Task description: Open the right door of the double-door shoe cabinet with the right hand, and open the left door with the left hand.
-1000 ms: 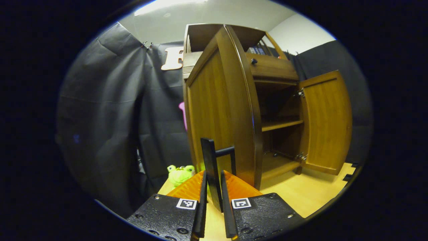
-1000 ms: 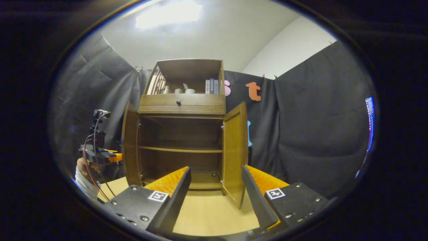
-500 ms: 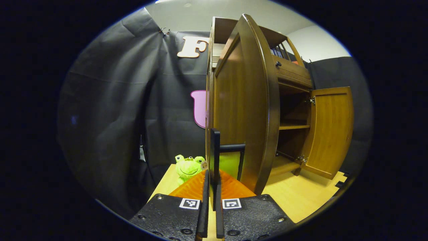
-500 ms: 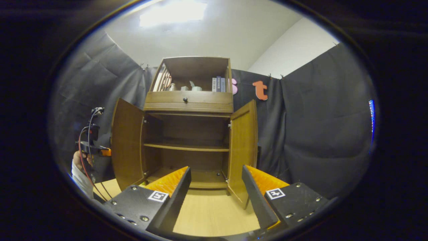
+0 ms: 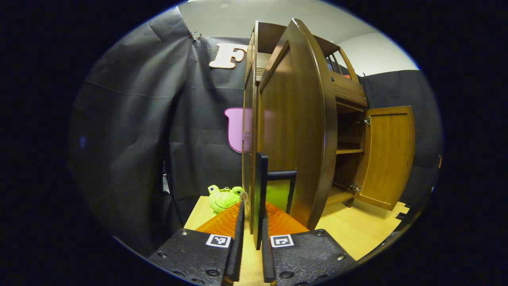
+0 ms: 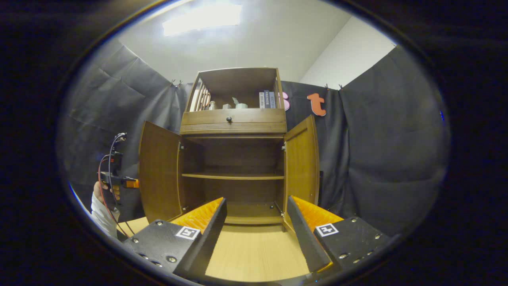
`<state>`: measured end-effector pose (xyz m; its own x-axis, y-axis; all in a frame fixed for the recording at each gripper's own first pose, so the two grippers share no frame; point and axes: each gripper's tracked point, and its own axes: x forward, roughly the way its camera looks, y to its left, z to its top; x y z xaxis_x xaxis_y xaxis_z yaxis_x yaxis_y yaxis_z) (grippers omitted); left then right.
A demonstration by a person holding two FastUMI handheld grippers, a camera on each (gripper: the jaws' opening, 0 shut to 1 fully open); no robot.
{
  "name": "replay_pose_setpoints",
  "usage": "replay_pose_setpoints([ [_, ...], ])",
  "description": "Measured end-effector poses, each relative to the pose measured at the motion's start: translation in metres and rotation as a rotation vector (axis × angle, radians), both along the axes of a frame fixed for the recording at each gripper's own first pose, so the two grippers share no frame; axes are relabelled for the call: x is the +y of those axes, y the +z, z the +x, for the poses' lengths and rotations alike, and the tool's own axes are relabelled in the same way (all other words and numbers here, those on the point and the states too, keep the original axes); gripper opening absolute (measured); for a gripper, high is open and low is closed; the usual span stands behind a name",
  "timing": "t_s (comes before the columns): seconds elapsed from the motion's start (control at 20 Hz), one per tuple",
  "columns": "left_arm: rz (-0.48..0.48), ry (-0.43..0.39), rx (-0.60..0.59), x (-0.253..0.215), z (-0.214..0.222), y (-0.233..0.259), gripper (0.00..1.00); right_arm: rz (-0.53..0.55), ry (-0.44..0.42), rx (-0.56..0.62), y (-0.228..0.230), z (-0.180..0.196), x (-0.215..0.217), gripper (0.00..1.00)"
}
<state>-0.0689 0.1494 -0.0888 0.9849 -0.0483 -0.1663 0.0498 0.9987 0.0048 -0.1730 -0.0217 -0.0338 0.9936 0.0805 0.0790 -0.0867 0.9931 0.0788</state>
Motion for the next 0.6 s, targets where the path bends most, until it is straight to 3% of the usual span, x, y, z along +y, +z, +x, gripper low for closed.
replay_pose_setpoints([
  [0.05,0.001,0.004,0.003,0.001,0.0,0.0,0.21,0.005,0.001,0.001,0.0,0.0,0.001,0.84],
  [0.15,0.002,0.017,0.013,0.001,-0.001,-0.002,0.4,0.007,0.003,0.005,-0.004,0.002,0.002,0.84],
  [0.2,0.001,0.025,0.014,0.001,-0.002,-0.001,0.28,0.006,0.005,0.008,-0.007,0.002,0.003,0.84],
  [0.25,0.003,0.03,0.017,0.002,-0.002,-0.001,0.28,0.006,0.01,0.008,-0.008,0.002,0.005,0.84],
  [0.45,0.007,0.05,0.013,0.009,-0.003,0.0,0.41,0.005,0.021,0.015,-0.013,0.0,0.006,0.84],
  [0.5,0.007,0.053,0.012,0.01,-0.004,0.0,0.48,0.006,0.02,0.015,-0.013,-0.001,0.004,0.9],
  [0.6,0.02,0.045,0.009,0.01,-0.003,0.001,0.5,0.017,0.017,0.007,-0.013,-0.003,0.0,0.9],
])
